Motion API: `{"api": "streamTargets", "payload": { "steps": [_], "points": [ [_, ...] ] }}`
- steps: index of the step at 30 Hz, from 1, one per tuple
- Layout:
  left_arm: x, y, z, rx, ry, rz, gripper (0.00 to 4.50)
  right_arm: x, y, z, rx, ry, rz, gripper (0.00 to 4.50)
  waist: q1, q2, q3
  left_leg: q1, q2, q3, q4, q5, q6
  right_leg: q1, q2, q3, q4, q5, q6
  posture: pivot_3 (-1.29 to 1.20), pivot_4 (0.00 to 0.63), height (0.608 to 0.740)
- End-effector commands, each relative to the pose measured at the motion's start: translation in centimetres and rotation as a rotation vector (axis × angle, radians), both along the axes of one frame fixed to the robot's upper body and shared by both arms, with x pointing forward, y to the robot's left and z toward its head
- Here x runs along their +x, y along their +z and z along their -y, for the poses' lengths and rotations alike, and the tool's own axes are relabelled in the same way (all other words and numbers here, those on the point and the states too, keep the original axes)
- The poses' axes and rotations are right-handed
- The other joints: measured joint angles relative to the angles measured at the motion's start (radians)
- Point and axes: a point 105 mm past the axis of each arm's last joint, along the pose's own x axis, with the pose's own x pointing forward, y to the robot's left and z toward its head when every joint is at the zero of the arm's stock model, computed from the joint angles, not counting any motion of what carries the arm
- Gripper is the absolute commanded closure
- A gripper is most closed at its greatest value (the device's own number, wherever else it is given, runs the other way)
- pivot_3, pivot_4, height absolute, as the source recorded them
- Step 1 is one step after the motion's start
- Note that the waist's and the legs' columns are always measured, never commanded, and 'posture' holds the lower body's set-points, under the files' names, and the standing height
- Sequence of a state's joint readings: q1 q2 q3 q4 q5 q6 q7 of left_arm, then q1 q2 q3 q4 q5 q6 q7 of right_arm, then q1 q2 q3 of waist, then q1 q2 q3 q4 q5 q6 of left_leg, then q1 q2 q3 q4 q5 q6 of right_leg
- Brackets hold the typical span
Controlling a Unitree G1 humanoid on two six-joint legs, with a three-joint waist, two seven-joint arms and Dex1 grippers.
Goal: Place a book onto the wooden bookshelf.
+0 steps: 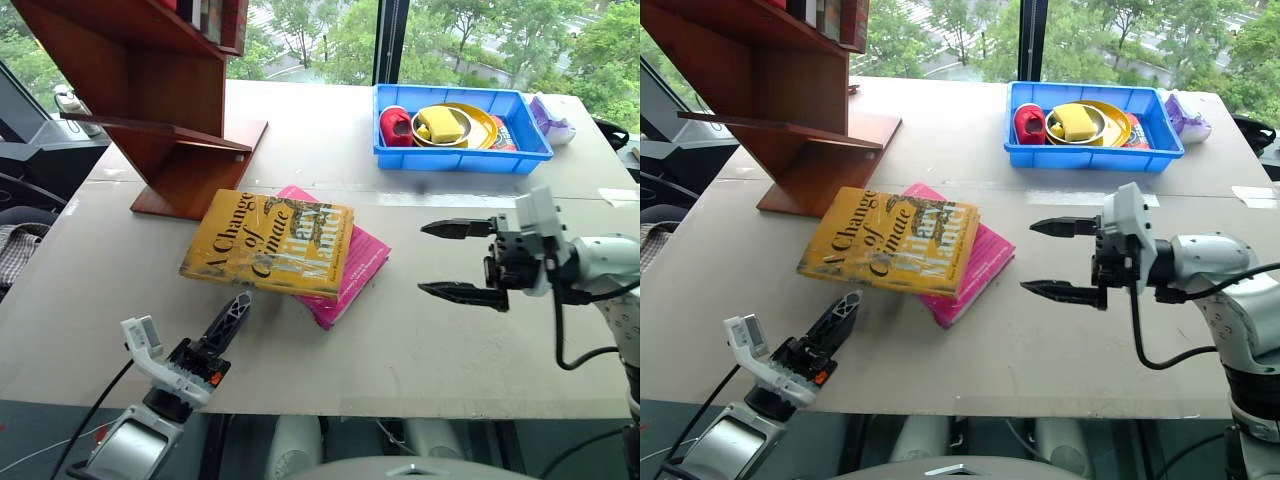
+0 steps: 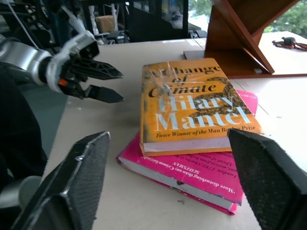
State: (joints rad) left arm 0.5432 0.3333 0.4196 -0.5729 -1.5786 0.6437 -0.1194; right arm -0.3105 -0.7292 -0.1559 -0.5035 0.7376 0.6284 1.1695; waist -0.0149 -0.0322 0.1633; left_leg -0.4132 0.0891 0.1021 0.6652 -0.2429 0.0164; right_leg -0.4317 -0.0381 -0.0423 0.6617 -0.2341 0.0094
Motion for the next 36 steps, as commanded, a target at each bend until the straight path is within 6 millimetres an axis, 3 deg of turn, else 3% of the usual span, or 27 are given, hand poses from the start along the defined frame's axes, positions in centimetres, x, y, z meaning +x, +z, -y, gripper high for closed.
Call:
{"api": "streamTargets", "payload": {
  "steps": [1, 10, 18, 23, 27, 30, 36],
  "points": [
    [0.6, -0.3, -0.1, -0.134, 0.032, -0.041, 0.06, -1.5, 1.9, 0.2, 0.005, 0.075, 0.085, 0.07, 0.002, 0.000, 0.000, 0.000, 0.000, 0.000, 0.000, 0.000, 0.000, 0.000, 0.000, 0.000, 0.000, 0.000, 0.000, 0.00, 0.150, 0.740],
    [4.3, -0.1, -0.5, -0.304, 0.069, -0.066, 0.06, -2.1, 4.6, -1.1, 0.025, 0.128, 0.164, 0.07, 0.010, 0.000, 0.000, 0.000, -0.001, -0.001, 0.001, 0.000, 0.000, 0.001, 0.000, 0.000, 0.000, 0.000, 0.000, 0.00, 0.150, 0.740],
    [7.8, -1.3, 1.8, -0.400, 0.058, -0.077, 0.06, -2.3, 5.9, -3.2, 0.029, 0.142, 0.260, 0.07, 0.030, 0.005, -0.003, 0.000, -0.002, -0.001, 0.002, 0.000, 0.000, 0.002, 0.000, 0.000, 0.000, 0.001, -0.001, 0.00, 0.150, 0.740],
    [8.6, 0.6, 3.0, -0.434, 0.025, -0.040, 2.17, -1.8, 5.8, -3.6, 0.030, 0.124, 0.271, 0.00, 0.034, 0.006, -0.004, -0.001, -0.004, -0.002, 0.003, 0.000, 0.000, 0.004, 0.000, 0.000, 0.000, 0.001, -0.001, 0.00, 0.150, 0.740],
    [7.9, 2.5, 2.3, -0.411, 0.033, -0.001, 3.99, -1.4, 5.3, -3.8, 0.044, 0.110, 0.270, 0.00, 0.029, 0.006, -0.004, -0.001, -0.004, -0.004, 0.003, 0.000, 0.000, 0.004, 0.000, 0.001, 0.000, 0.001, 0.000, 0.00, 0.150, 0.740],
    [7.0, 4.6, 2.0, -0.381, 0.014, 0.052, 4.18, -1.2, 5.2, -3.8, 0.059, 0.102, 0.268, 0.00, 0.026, 0.006, -0.004, -0.001, -0.003, -0.005, 0.003, 0.000, 0.000, 0.004, 0.000, 0.003, 0.000, 0.001, 0.000, 0.00, 0.150, 0.740],
    [5.5, 13.2, 3.0, -0.114, -0.113, 0.327, 4.18, -0.4, 6.6, -3.6, 0.215, 0.073, 0.234, 0.00, 0.033, 0.003, -0.002, -0.001, -0.003, -0.005, 0.003, 0.000, 0.000, 0.004, 0.001, 0.002, 0.000, 0.001, -0.001, 0.00, 0.150, 0.740]
  ]
}}
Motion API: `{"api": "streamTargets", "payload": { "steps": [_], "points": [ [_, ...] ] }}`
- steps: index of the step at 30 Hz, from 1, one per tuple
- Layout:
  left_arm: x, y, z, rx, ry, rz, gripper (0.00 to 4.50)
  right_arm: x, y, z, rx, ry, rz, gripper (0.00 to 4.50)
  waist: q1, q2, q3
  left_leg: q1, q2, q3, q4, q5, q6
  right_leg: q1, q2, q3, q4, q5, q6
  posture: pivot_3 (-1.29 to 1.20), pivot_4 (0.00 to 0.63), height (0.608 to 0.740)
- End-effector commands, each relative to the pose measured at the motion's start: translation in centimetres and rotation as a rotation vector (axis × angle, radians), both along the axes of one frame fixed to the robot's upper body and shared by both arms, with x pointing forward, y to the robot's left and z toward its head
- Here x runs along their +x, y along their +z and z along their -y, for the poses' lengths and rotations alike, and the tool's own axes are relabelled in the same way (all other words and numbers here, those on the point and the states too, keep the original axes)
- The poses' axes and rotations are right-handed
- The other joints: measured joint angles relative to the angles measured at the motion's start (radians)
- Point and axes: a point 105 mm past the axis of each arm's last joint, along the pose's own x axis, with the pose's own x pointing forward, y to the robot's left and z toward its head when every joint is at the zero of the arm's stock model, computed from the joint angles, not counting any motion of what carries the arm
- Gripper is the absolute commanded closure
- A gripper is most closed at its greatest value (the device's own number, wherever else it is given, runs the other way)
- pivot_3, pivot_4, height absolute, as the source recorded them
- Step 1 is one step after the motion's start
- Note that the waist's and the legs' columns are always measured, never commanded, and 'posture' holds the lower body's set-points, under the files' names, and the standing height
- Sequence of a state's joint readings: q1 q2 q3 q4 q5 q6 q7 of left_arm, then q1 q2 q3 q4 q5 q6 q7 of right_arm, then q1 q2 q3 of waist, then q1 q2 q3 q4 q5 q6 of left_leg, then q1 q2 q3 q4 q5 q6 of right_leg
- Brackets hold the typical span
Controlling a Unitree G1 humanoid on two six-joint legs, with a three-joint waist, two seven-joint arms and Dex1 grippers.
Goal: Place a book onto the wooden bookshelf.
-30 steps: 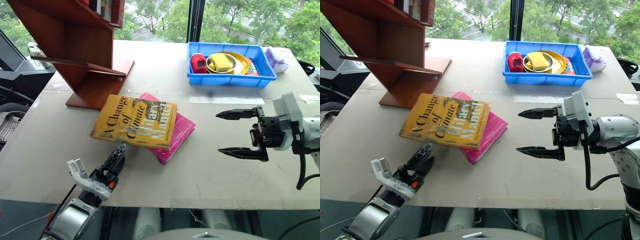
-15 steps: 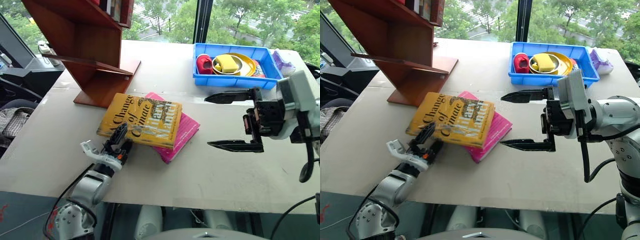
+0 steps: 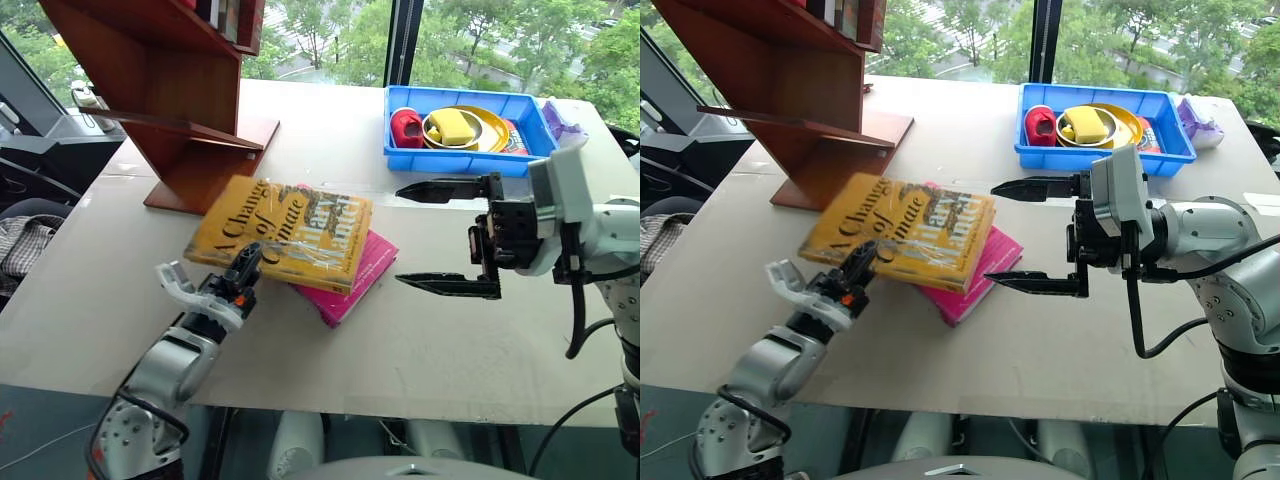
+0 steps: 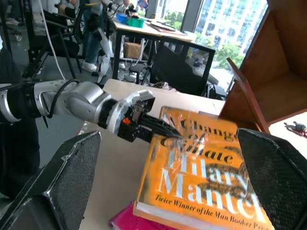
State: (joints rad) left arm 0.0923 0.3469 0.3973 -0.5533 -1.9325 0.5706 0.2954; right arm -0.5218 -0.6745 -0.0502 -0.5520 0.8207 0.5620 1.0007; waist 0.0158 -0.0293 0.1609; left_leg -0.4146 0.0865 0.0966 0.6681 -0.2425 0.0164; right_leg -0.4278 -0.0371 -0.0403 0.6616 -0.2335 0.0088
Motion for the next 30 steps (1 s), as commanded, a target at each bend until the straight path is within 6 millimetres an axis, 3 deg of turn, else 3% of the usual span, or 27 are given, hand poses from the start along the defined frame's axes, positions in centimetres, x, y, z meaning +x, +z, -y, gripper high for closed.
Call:
{"api": "streamTargets", "payload": {
  "steps": [1, 4, 7, 10, 12, 14, 17, 21, 23, 27, 30],
  "points": [
    [-1.1, 6.4, 1.8, 0.226, -0.090, 0.236, 4.18, 0.2, 2.4, 0.7, 0.142, -0.010, 0.009, 0.00, 0.004, 0.000, 0.000, 0.000, 0.000, 0.000, 0.000, 0.000, 0.000, 0.001, 0.000, 0.000, 0.000, 0.000, 0.000, 0.00, 0.150, 0.740],
    [-1.0, 9.6, 4.4, 0.620, -0.192, 0.404, 4.18, 0.5, 4.2, 1.6, 0.248, -0.023, -0.005, 0.00, 0.004, -0.001, 0.001, 0.000, -0.001, 0.001, 0.000, 0.000, 0.000, 0.001, 0.000, -0.001, 0.000, 0.000, 0.000, 0.00, 0.150, 0.740],
    [-0.4, 11.6, 6.7, 1.084, -0.215, 0.640, 4.18, 0.9, 5.9, 2.9, 0.357, -0.050, -0.019, 0.00, 0.001, -0.002, 0.001, 0.000, -0.002, 0.003, 0.000, 0.000, 0.000, 0.001, 0.001, 0.000, -0.002, 0.000, 0.000, 0.00, 0.150, 0.740],
    [1.7, 14.0, 6.3, 1.482, -0.026, 0.817, 4.18, 1.9, 7.0, 4.8, 0.390, -0.145, -0.009, 0.00, -0.002, 0.000, 0.002, 0.000, -0.004, 0.008, -0.003, 0.000, 0.000, 0.001, 0.001, 0.003, -0.004, 0.001, 0.002, 0.00, 0.150, 0.740],
    [1.9, 16.6, 6.0, 1.611, 0.059, 0.954, 4.18, 2.1, 7.0, 6.1, 0.353, -0.217, -0.004, 0.00, 0.000, 0.002, 0.004, -0.001, -0.003, 0.007, -0.004, 0.000, 0.000, -0.002, 0.002, 0.002, -0.004, 0.002, 0.004, 0.00, 0.150, 0.740],
    [1.6, 17.5, 5.5, 1.834, 0.073, 1.095, 4.18, 1.6, 6.9, 6.8, 0.312, -0.247, 0.018, 0.00, -0.001, 0.002, 0.005, -0.002, -0.003, 0.008, -0.007, 0.000, -0.001, -0.005, 0.002, 0.002, -0.004, 0.002, 0.004, 0.00, 0.150, 0.740],
    [1.1, 18.1, 3.7, 2.140, -0.025, 1.197, 4.18, 1.3, 6.5, 7.3, 0.241, -0.288, 0.046, 0.00, -0.006, 0.003, 0.005, 0.000, -0.003, 0.010, -0.015, 0.000, -0.001, -0.007, 0.003, 0.006, -0.006, 0.002, 0.004, 0.00, 0.150, 0.740],
    [1.5, 20.2, -0.1, 2.453, -0.065, 1.158, 4.18, 1.7, 5.8, 7.0, 0.223, -0.291, 0.038, 0.00, -0.004, 0.004, 0.007, -0.002, -0.003, 0.012, -0.017, 0.001, -0.001, -0.012, 0.004, 0.008, -0.005, 0.002, 0.004, 0.00, 0.150, 0.740],
    [1.9, 20.6, -1.7, 2.565, -0.093, 1.118, 4.18, 1.9, 5.4, 6.6, 0.213, -0.282, 0.035, 0.00, -0.003, 0.004, 0.007, -0.002, -0.003, 0.013, -0.016, 0.001, -0.001, -0.012, 0.004, 0.008, -0.004, 0.002, 0.004, 0.00, 0.150, 0.740],
    [3.0, 21.8, -2.8, 2.697, -0.134, 1.116, 4.18, 2.0, 5.5, 6.1, 0.231, -0.256, 0.030, 0.00, 0.001, 0.003, 0.008, -0.003, -0.003, 0.014, -0.014, 0.001, -0.001, -0.012, 0.003, 0.009, -0.004, 0.002, 0.005, 0.00, 0.150, 0.740],
    [4.3, 21.5, -5.0, 2.788, -0.234, 1.001, 4.18, 1.9, 5.5, 6.0, 0.231, -0.246, 0.036, 0.00, 0.001, 0.002, 0.009, -0.004, -0.003, 0.015, -0.010, 0.000, -0.001, -0.012, 0.003, 0.010, -0.003, 0.002, 0.005, 0.00, 0.150, 0.740]
  ]
}}
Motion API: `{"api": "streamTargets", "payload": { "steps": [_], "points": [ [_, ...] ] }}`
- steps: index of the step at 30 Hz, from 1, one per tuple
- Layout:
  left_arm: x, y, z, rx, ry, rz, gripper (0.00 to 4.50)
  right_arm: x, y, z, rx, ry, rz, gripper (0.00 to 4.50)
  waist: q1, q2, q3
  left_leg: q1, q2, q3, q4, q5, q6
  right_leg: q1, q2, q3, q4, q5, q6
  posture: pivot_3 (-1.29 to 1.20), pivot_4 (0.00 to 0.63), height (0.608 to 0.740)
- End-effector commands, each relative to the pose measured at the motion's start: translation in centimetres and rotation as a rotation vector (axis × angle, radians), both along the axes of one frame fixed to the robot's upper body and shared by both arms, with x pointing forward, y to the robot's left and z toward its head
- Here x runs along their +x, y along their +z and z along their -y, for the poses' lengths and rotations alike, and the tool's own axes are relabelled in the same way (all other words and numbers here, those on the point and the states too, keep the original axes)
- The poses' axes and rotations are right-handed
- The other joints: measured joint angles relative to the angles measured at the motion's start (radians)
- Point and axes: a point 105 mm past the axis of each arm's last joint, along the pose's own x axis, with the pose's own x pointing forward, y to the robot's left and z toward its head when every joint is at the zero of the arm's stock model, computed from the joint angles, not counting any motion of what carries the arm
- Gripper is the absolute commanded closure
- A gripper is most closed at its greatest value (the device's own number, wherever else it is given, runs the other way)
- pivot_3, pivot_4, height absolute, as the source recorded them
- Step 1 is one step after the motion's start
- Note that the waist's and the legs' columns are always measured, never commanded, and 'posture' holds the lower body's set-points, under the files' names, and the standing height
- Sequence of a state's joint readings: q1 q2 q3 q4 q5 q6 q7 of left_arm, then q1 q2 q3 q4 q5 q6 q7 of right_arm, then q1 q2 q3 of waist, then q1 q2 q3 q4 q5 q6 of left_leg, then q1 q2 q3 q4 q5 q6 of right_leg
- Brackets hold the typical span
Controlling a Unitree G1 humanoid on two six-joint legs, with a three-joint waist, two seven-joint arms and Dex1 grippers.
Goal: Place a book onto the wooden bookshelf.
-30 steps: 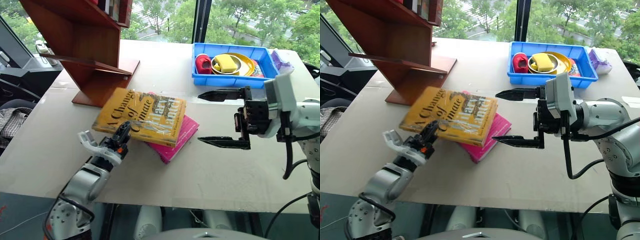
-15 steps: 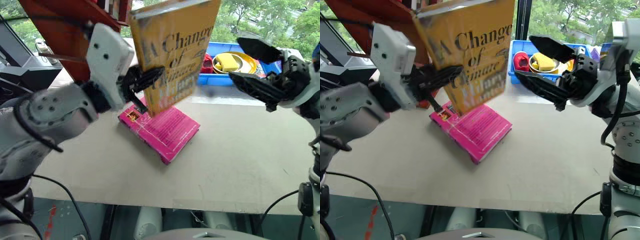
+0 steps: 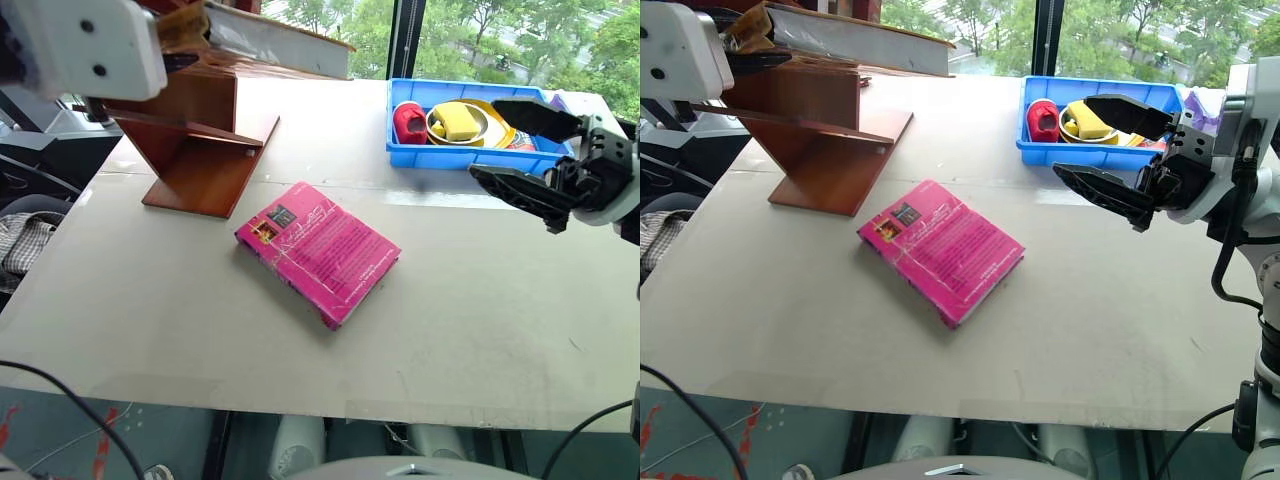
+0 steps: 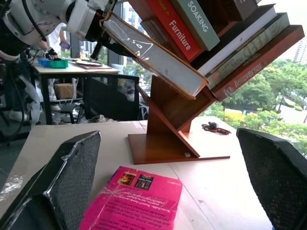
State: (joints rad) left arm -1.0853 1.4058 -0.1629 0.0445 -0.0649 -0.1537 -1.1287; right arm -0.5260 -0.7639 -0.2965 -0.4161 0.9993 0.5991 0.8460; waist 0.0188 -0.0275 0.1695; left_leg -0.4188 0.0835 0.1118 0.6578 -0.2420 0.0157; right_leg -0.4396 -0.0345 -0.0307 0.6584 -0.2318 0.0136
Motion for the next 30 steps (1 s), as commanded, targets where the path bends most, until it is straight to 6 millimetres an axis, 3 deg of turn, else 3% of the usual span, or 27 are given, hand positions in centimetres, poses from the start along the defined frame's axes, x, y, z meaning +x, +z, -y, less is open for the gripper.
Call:
{"api": "streamTargets", "payload": {
  "steps": [1, 6, 12, 16, 17, 18, 20, 23, 26, 27, 30],
  "points": [
    [1.0, 0.3, -2.8, 0.083, 0.100, -0.023, 4.18, -1.0, 1.2, -0.2, 0.008, 0.016, 0.077, 0.00, -0.003, 0.000, 0.000, 0.000, 0.000, 0.000, 0.001, 0.000, 0.000, 0.000, 0.000, 0.001, 0.001, 0.000, 0.000, 0.00, 0.150, 0.740],
    [3.2, -0.8, -6.7, 0.123, 0.211, -0.079, 4.18, -1.3, 1.5, -0.5, 0.010, 0.026, 0.095, 0.00, -0.007, 0.000, 0.000, 0.000, 0.001, 0.000, 0.002, 0.000, 0.000, -0.001, 0.001, 0.000, 0.003, 0.000, 0.000, 0.00, 0.150, 0.740],
    [5.5, -3.0, -9.6, 0.128, 0.284, -0.140, 4.18, -1.7, 1.2, -0.6, -0.005, 0.002, 0.100, 0.00, -0.005, -0.001, 0.000, -0.002, 0.002, 0.001, 0.006, 0.000, 0.000, -0.001, 0.001, 0.000, 0.004, 0.000, 0.000, 0.00, 0.150, 0.740],
    [5.9, -4.3, -10.6, 0.076, 0.306, -0.208, 4.18, -2.0, 1.1, -0.4, -0.009, -0.024, 0.101, 0.00, -0.006, -0.001, 0.000, -0.004, 0.003, 0.000, 0.010, 0.000, 0.001, -0.002, 0.001, -0.001, 0.006, 0.000, 0.000, 0.00, 0.150, 0.740],
    [5.9, -4.2, -10.7, 0.052, 0.310, -0.210, 3.18, -2.0, 1.1, -0.4, -0.010, -0.028, 0.102, 0.00, -0.007, -0.001, 0.000, -0.003, 0.003, 0.000, 0.011, 0.000, 0.001, -0.002, 0.001, -0.001, 0.007, 0.000, 0.000, 0.00, 0.150, 0.740],
    [5.8, -4.1, -10.9, 0.052, 0.316, -0.210, 2.92, -2.1, 1.1, -0.4, -0.009, -0.032, 0.102, 0.00, -0.009, -0.001, 0.000, -0.002, 0.003, 0.000, 0.011, 0.000, 0.001, -0.002, 0.001, 0.000, 0.009, 0.000, 0.000, 0.00, 0.150, 0.740],
    [5.4, -3.1, -10.9, 0.031, 0.313, -0.173, 2.04, -2.3, 1.1, -0.3, -0.011, -0.035, 0.104, 0.00, -0.012, -0.001, 0.001, 0.000, 0.004, 0.000, 0.011, 0.000, 0.001, -0.002, 0.002, 0.000, 0.013, -0.001, 0.001, 0.00, 0.150, 0.740],
    [4.1, -1.8, -10.3, -0.005, 0.256, -0.146, 1.15, -2.3, 1.1, -0.2, -0.015, -0.044, 0.105, 0.00, -0.016, -0.002, 0.001, 0.000, 0.005, 0.000, 0.011, 0.000, 0.001, -0.002, 0.003, 0.000, 0.014, -0.002, 0.003, 0.00, 0.150, 0.740],
    [2.7, -0.1, -9.6, -0.173, 0.203, -0.112, 1.15, -2.2, 0.9, -0.1, -0.016, -0.043, 0.105, 0.00, -0.018, -0.002, 0.001, -0.002, 0.005, 0.002, 0.012, 0.000, 0.001, -0.003, 0.002, 0.002, 0.014, 0.000, 0.000, 0.00, 0.150, 0.740],
    [1.3, 0.3, -8.9, -0.275, 0.162, -0.140, 1.15, -2.0, 0.9, -0.1, -0.016, -0.043, 0.103, 0.00, -0.023, -0.002, 0.001, -0.002, 0.005, 0.002, 0.012, 0.000, 0.001, -0.003, 0.002, 0.002, 0.014, 0.000, 0.000, 0.00, 0.150, 0.740],
    [-3.2, 0.2, -4.9, -0.643, 0.045, -0.391, 1.15, -1.2, 0.4, 0.2, -0.034, -0.040, 0.084, 0.00, -0.039, -0.003, 0.001, -0.005, 0.006, -0.001, 0.013, 0.000, 0.000, -0.007, 0.001, 0.004, 0.015, 0.000, 0.001, 0.00, 0.150, 0.740]
  ]
}}
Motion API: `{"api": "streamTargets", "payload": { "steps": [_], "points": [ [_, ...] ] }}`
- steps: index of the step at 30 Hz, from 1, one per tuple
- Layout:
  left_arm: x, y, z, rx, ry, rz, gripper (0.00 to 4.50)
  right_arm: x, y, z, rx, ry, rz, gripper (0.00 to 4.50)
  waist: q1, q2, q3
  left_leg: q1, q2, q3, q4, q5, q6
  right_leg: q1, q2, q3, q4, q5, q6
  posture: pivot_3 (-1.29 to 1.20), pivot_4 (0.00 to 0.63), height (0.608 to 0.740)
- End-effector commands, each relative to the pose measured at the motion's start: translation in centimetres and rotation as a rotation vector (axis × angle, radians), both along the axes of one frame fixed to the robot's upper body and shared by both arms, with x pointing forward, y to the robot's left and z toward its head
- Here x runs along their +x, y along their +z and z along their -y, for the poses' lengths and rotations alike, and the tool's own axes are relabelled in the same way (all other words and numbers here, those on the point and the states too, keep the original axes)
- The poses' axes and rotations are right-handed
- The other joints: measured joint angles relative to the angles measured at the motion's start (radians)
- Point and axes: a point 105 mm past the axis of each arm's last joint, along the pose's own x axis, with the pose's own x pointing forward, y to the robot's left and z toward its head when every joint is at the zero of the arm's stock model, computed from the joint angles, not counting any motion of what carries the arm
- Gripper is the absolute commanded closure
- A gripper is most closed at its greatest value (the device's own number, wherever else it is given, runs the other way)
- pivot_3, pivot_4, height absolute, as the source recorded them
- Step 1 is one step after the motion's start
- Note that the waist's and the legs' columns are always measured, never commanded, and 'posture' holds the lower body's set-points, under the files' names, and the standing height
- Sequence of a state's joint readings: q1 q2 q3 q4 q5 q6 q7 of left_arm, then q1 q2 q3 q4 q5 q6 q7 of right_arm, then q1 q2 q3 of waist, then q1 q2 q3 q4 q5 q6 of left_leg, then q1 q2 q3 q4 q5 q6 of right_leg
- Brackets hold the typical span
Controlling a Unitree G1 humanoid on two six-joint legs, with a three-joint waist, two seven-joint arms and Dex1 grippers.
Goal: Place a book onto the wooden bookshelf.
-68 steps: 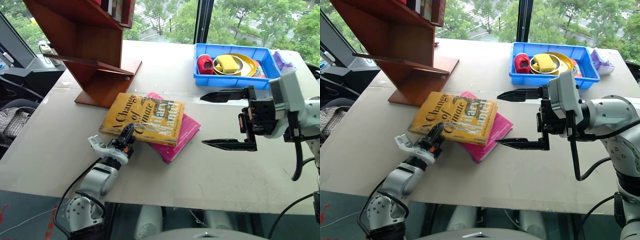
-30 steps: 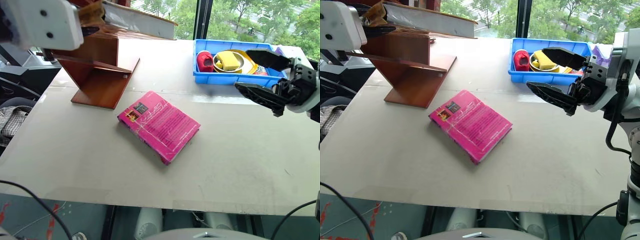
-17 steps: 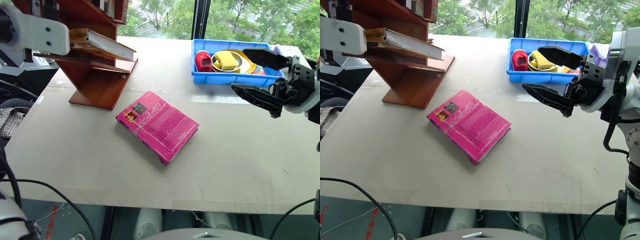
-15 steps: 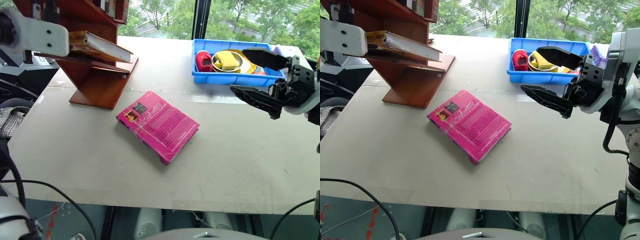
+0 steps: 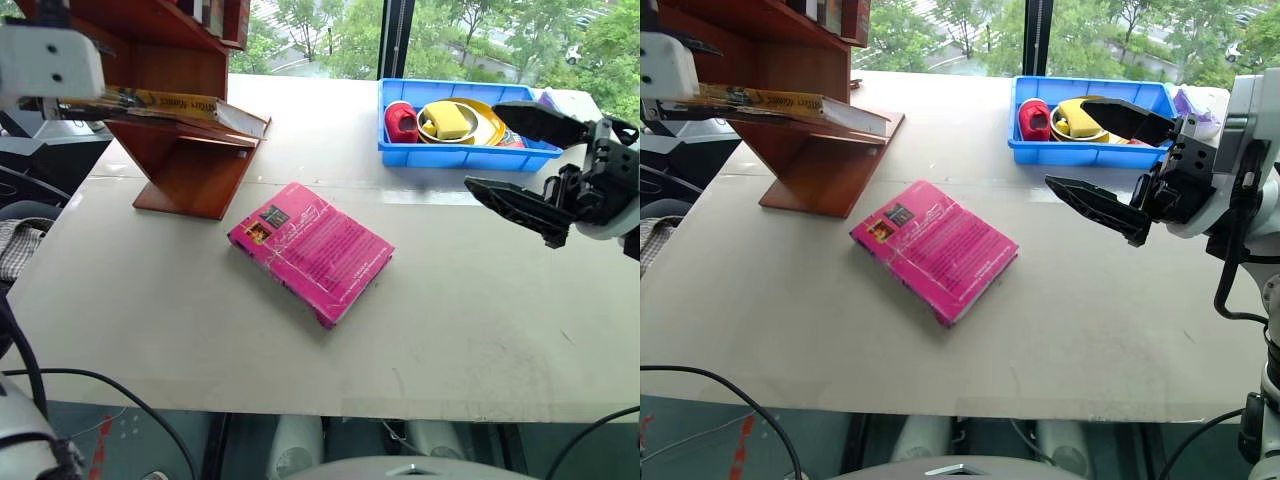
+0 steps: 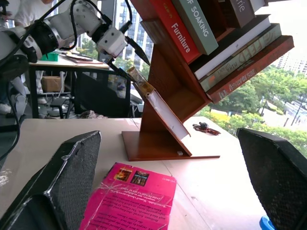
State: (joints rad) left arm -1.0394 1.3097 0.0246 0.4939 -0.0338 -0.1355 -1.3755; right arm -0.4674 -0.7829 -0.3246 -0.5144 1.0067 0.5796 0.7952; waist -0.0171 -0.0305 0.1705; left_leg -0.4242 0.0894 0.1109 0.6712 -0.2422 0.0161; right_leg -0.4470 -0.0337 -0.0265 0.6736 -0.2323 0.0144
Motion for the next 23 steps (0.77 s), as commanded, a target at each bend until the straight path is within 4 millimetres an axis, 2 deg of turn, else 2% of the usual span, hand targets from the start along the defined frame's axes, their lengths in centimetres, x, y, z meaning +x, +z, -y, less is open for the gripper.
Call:
{"api": "streamTargets", "payload": {
  "steps": [1, 3, 5, 6, 7, 9, 11, 12, 14, 19, 23],
  "points": [
    [-5.9, 2.4, 5.7, -0.431, -0.153, -0.136, 1.15, 0.3, 0.1, 0.6, -0.025, -0.009, 0.027, 0.00, -0.004, -0.001, 0.000, -0.002, 0.001, -0.001, 0.001, 0.001, -0.002, -0.002, 0.000, 0.001, 0.001, 0.000, 0.000, 0.00, 0.150, 0.740],
    [-7.5, 0.9, 7.7, -0.582, -0.167, -0.247, 1.15, 0.8, -0.5, 1.0, -0.059, -0.020, 0.011, 0.00, -0.002, -0.001, 0.000, -0.006, 0.001, -0.005, 0.004, 0.002, -0.004, -0.003, 0.000, 0.000, 0.001, -0.001, 0.002, 0.00, 0.150, 0.740],
    [-7.7, -1.9, 9.5, -0.676, -0.180, -0.306, 1.15, 1.0, -1.3, 1.6, -0.101, -0.046, -0.006, 0.00, 0.007, 0.002, -0.001, -0.004, -0.001, -0.005, 0.004, 0.002, -0.004, -0.001, 0.000, -0.002, 0.003, -0.003, 0.005, 0.00, 0.150, 0.740],
    [-7.5, -3.8, 10.5, -0.712, -0.187, -0.328, 1.15, 1.1, -1.9, 2.0, -0.129, -0.068, -0.021, 0.00, 0.010, 0.003, -0.001, -0.002, -0.003, -0.005, 0.004, 0.000, 0.000, 0.001, -0.001, -0.003, 0.005, -0.004, 0.006, 0.00, 0.150, 0.740],
    [-7.0, -6.7, 11.1, -0.777, -0.167, -0.365, 1.15, 1.2, -2.9, 2.7, -0.171, -0.115, -0.056, 0.00, 0.012, 0.002, -0.001, 0.001, -0.003, -0.005, 0.004, 0.000, 0.000, 0.002, -0.001, -0.003, 0.005, -0.004, 0.006, 0.00, 0.150, 0.740],
    [-6.7, -11.1, 11.5, -0.838, -0.096, -0.400, 1.15, 0.6, -5.0, 4.0, -0.239, -0.169, -0.135, 0.00, 0.017, 0.014, -0.008, 0.013, -0.004, -0.006, 0.001, 0.000, -0.001, 0.013, -0.001, -0.003, 0.004, -0.004, 0.006, 0.00, 0.150, 0.740],
    [-6.9, -14.2, 11.1, -0.887, -0.033, -0.431, 1.15, 0.0, -7.1, 5.5, -0.302, -0.232, -0.213, 0.00, 0.018, 0.004, -0.002, 0.025, -0.006, -0.005, -0.003, 0.000, -0.001, 0.023, -0.003, 0.000, 0.003, -0.007, 0.005, 0.00, 0.150, 0.740],
    [-7.2, -15.3, 10.9, -0.885, -0.012, -0.444, 1.15, -0.4, -8.0, 6.3, -0.326, -0.262, -0.244, 0.00, 0.014, -0.004, 0.000, 0.025, -0.006, -0.006, -0.003, 0.000, -0.001, 0.023, -0.002, 0.000, 0.005, -0.007, 0.004, 0.00, 0.150, 0.740],
    [-7.4, -16.7, 10.1, -0.927, 0.035, -0.467, 1.15, -0.8, -9.4, 8.0, -0.352, -0.344, -0.290, 0.00, 0.012, -0.008, -0.002, 0.023, -0.003, -0.009, -0.002, 0.000, -0.001, 0.023, 0.000, -0.001, 0.003, -0.007, 0.003, 0.00, 0.150, 0.740],
    [-8.1, -20.3, 7.7, -0.876, 0.128, -0.509, 1.15, -2.5, -11.8, 11.2, -0.382, -0.459, -0.397, 0.00, 0.011, -0.004, -0.005, 0.029, -0.005, -0.006, -0.003, 0.000, -0.001, 0.026, -0.002, 0.000, 0.003, -0.009, 0.000, 0.00, 0.150, 0.740],
    [-8.0, -21.7, 7.1, -0.878, 0.137, -0.519, 1.15, -3.3, -12.8, 12.5, -0.406, -0.506, -0.436, 0.00, 0.014, -0.005, -0.005, 0.028, -0.005, -0.008, -0.003, 0.000, -0.001, 0.025, -0.003, -0.001, 0.003, -0.010, 0.000, 0.00, 0.150, 0.740]
  ]
}}
